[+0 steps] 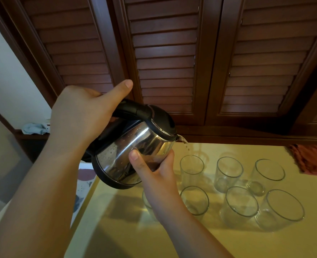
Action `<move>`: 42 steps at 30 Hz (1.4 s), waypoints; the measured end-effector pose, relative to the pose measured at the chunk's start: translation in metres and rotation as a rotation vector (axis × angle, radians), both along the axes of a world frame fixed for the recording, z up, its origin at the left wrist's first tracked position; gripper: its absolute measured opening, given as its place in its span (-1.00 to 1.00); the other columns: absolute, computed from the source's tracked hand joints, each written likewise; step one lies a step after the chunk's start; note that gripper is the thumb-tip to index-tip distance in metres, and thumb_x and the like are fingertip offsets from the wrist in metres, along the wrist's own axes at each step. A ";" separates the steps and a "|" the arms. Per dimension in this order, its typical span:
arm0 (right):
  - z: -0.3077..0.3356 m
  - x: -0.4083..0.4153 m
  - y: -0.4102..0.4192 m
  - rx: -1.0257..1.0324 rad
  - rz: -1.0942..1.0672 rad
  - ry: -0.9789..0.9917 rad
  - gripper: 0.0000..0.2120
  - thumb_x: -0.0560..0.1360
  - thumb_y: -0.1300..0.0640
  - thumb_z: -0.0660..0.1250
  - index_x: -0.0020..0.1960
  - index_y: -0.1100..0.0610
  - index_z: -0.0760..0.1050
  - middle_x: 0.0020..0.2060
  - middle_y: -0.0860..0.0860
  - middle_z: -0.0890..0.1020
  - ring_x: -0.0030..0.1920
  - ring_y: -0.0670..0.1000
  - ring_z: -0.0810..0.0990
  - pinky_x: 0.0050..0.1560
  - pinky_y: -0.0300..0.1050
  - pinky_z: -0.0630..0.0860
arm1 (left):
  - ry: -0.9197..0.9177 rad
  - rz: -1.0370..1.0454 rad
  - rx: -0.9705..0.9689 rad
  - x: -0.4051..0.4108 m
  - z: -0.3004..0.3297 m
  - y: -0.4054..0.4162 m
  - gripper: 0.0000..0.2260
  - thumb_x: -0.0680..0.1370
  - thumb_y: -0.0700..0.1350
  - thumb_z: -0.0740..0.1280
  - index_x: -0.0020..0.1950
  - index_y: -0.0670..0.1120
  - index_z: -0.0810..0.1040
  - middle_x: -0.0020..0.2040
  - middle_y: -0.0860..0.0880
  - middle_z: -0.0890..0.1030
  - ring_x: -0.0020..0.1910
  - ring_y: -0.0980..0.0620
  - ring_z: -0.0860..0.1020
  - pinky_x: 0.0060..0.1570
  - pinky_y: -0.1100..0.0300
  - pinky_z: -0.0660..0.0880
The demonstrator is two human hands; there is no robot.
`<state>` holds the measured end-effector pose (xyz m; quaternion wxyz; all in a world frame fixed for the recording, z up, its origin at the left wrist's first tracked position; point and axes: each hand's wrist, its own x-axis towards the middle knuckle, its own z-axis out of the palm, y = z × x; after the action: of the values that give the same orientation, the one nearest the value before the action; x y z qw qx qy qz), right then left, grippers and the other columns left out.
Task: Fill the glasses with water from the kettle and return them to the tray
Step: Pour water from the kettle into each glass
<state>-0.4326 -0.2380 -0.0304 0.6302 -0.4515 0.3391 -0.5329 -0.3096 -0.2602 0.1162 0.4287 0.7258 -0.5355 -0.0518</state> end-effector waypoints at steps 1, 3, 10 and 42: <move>0.000 0.000 0.000 0.002 -0.001 0.001 -0.18 0.34 -0.07 0.55 0.52 -0.04 0.30 0.31 -0.07 0.64 0.18 -0.27 0.65 -0.02 -0.46 0.57 | 0.007 0.003 0.003 0.000 0.000 0.000 -0.30 0.41 0.54 0.31 -0.33 -0.13 0.63 -0.34 -0.19 0.66 -0.28 -0.19 0.66 -0.02 -0.21 0.63; 0.000 0.000 0.000 0.003 -0.002 -0.002 -0.17 0.34 -0.07 0.56 0.52 -0.04 0.30 0.31 -0.06 0.64 0.19 -0.26 0.65 -0.02 -0.46 0.57 | 0.004 0.004 0.017 0.000 0.001 -0.001 -0.27 0.41 0.55 0.30 -0.29 -0.15 0.65 -0.32 -0.20 0.67 -0.26 -0.21 0.67 -0.01 -0.23 0.63; 0.001 0.000 0.000 -0.002 0.000 -0.020 -0.18 0.36 -0.03 0.55 0.54 0.00 0.29 0.33 -0.03 0.63 0.18 -0.25 0.67 -0.01 -0.43 0.59 | -0.046 -0.025 0.006 0.000 0.003 -0.001 -0.20 0.44 0.52 0.30 -0.22 -0.29 0.65 -0.34 -0.27 0.62 -0.28 -0.27 0.61 -0.16 -0.12 0.55; -0.002 -0.006 0.002 -0.004 0.028 0.000 -0.16 0.35 -0.08 0.55 0.54 -0.05 0.28 0.32 -0.07 0.62 0.18 -0.28 0.65 0.00 -0.45 0.58 | -0.096 -0.048 -0.030 -0.003 0.002 0.003 -0.24 0.48 0.49 0.30 -0.27 -0.27 0.63 -0.33 -0.27 0.64 -0.27 -0.29 0.63 -0.10 -0.15 0.58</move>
<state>-0.4387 -0.2358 -0.0322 0.6367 -0.4574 0.3316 -0.5249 -0.3121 -0.2576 0.1180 0.4122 0.7077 -0.5735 -0.0193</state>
